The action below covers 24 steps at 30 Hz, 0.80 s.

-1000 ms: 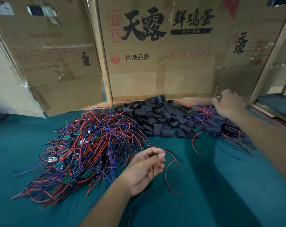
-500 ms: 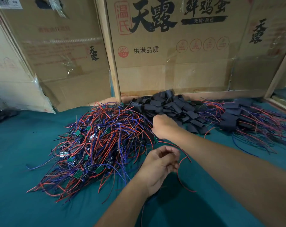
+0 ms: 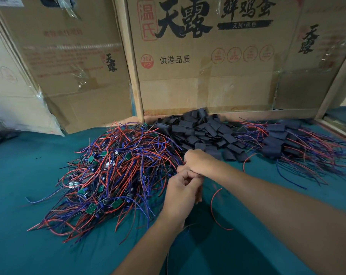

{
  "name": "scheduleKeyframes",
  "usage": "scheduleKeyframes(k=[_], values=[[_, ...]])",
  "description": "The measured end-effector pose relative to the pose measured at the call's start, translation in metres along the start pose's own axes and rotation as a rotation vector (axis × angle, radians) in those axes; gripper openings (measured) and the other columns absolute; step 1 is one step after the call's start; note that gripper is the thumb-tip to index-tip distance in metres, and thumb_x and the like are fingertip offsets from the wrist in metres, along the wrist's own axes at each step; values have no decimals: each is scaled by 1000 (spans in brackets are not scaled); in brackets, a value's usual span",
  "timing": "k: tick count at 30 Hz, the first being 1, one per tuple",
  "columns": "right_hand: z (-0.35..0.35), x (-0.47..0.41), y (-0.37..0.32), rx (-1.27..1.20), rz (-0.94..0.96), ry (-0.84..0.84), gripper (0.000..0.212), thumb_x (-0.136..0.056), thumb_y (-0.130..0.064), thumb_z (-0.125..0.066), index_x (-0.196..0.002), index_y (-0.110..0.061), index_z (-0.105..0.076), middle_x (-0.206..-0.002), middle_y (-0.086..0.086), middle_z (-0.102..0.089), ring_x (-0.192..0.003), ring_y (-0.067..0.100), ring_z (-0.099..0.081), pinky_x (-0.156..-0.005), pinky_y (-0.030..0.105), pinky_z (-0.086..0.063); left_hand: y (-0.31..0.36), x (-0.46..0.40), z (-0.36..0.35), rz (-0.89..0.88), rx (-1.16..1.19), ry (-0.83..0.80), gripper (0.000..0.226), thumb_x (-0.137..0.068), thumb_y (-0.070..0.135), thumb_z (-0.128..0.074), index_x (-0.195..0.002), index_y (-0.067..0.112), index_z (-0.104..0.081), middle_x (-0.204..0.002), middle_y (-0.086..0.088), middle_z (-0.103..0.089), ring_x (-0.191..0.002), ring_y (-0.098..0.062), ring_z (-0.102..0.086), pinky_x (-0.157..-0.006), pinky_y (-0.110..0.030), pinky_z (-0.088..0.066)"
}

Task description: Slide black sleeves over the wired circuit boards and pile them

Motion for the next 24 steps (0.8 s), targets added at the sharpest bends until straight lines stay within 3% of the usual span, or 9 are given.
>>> scheduleKeyframes(k=[4,6,9,11,12,14,16,19,24], values=[[-3,1,4,29,9,-33,7,-95,-10,-57,-88,-9,-58,-73,4,-48,-66,24,-39,-54,25,-33,3,2,-3,-73,-157,-32,23,-92,-4,-54,-72,9,-56,-56,-10,-53,-45,-21,-43,-48,-27,-34],[1,8,7,8,40,-10,10,-94,-8,-56,-85,-8,-55,-72,4,-46,-67,24,-37,-52,27,-30,4,3,-2,-144,-265,-43,19,-90,-5,-55,-75,7,-57,-57,-9,-53,-45,-20,-45,-50,-29,-38],[22,29,21,-61,110,76,33,-91,-21,-64,-65,-10,-47,-58,2,-42,-56,23,-35,-50,29,-26,4,0,2,-169,-312,-18,12,-90,-2,-57,-80,5,-61,-54,-5,-55,-43,-16,-47,-49,-27,-40],[39,48,34,-97,164,126,40,-89,-28,-67,-61,-3,-50,-52,8,-44,-52,27,-40,-52,31,-27,4,-3,4,-129,-266,22,12,-91,-2,-57,-81,3,-61,-53,-5,-55,-42,-14,-47,-46,-23,-39],[47,57,40,-116,192,160,38,-88,-29,-68,-69,1,-56,-56,12,-53,-54,30,-48,-53,32,-31,2,-5,4,-92,-215,32,12,-92,-2,-57,-82,3,-61,-53,-5,-55,-42,-14,-47,-45,-23,-38],[58,77,52,-165,234,254,29,-85,-33,-72,-83,-6,-61,-69,8,-66,-65,29,-61,-57,34,-43,-1,-5,2,-15,-88,17,11,-94,-1,-56,-86,1,-62,-57,-7,-54,-45,-16,-47,-46,-24,-38],[63,100,60,-231,281,345,24,-82,-35,-76,-84,-20,-58,-74,-5,-66,-68,16,-61,-63,32,-47,0,-2,-3,31,62,-50,7,-96,4,-58,-94,0,-64,-69,-9,-58,-52,-16,-50,-49,-24,-41],[58,131,64,-324,382,404,23,-79,-27,-79,-83,-22,-57,-69,-10,-63,-65,6,-58,-61,20,-45,1,4,-12,43,250,-193,23,-90,20,-66,-105,3,-64,-83,-4,-64,-64,-13,-57,-54,-23,-46],[38,148,61,-414,495,434,20,-77,-6,-75,-87,-13,-59,-74,-6,-62,-68,10,-55,-60,13,-39,5,9,-13,-51,223,-180,18,-79,21,-73,-88,7,-65,-80,-4,-62,-67,-15,-56,-56,-24,-47]])
Point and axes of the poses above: each hand's wrist, its own x-axis away from the middle knuckle, its own z-axis out of the back of the hand, y = z × x, the point moved 3 cm from there along -x, towards the middle knuckle
